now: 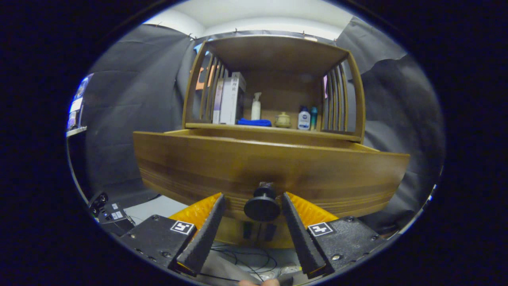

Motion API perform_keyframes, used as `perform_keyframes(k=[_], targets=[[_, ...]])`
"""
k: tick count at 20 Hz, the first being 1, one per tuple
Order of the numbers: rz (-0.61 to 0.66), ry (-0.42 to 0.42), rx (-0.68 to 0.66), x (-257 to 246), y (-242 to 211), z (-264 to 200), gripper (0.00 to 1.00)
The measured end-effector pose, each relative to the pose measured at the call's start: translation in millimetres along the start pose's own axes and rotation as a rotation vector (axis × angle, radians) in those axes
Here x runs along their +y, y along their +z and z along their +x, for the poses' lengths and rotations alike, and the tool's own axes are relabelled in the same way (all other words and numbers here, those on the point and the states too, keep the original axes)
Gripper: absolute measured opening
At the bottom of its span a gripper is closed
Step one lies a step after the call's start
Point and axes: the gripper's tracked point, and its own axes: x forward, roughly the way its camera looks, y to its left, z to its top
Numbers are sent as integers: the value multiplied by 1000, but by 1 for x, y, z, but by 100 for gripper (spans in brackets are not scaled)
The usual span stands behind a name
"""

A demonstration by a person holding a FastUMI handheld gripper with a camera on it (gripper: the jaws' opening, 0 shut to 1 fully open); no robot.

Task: Pull open the drawer, take out the items inside it, and place them on the countertop above the cabinet.

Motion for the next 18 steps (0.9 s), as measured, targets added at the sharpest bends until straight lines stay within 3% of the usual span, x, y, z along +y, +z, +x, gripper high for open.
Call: perform_keyframes(k=[6,9,13,18], targets=[[-108,-41,-226,-17,97,-17,91],[-98,-28,-255,-21,141,-7,90],[-29,41,-116,-15,160,31,91],[-38,62,262,-15,127,84,91]])
